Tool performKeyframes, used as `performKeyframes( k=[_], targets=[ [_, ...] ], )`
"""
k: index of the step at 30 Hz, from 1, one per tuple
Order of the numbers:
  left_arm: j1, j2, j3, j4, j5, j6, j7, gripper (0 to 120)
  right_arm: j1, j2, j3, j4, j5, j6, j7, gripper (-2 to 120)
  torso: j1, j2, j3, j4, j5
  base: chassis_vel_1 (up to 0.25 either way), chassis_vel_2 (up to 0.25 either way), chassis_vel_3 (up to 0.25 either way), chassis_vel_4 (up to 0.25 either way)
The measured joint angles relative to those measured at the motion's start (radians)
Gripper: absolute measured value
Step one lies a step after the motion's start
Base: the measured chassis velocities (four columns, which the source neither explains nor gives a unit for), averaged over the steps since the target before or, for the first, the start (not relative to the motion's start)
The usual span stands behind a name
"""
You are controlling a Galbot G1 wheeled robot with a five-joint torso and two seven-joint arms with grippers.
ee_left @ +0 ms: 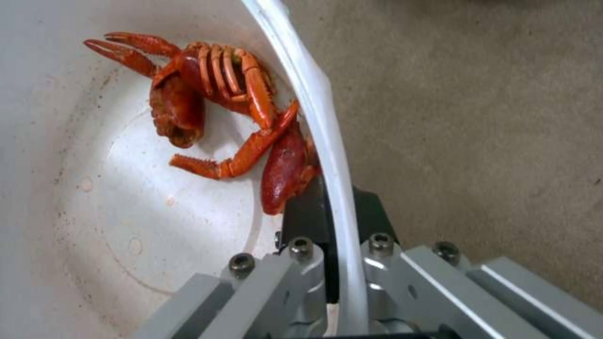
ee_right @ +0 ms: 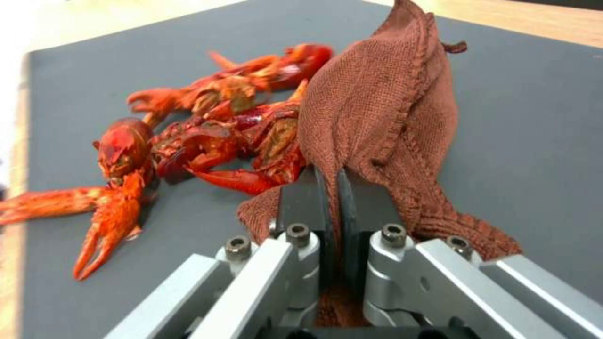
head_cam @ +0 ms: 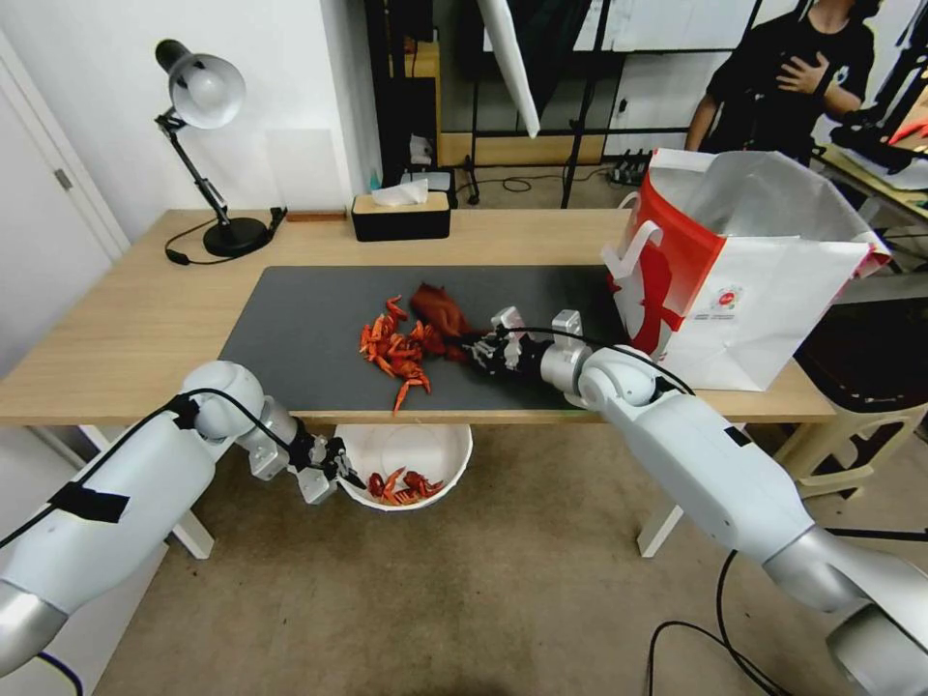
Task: Sweep shrimp from table into container with towel, then put container into takeout bag.
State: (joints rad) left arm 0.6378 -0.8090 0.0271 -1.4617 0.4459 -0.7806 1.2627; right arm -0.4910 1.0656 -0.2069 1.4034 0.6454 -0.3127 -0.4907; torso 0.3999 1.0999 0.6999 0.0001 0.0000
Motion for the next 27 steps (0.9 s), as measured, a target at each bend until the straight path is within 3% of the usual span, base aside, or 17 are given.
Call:
performKeyframes(
  k=[27],
  targets=[
    [-0.020, 0.011, 0.002, 0.011, -0.023, 0.000, -0.001, 0, -0.075, -0.118, 0.034, 0.099, -0.012, 0.067, -0.244, 2, 0.000, 0.000, 0.000, -0.0001, 0.0001, 0.000, 0.000, 0.000, 0.000]
  ],
)
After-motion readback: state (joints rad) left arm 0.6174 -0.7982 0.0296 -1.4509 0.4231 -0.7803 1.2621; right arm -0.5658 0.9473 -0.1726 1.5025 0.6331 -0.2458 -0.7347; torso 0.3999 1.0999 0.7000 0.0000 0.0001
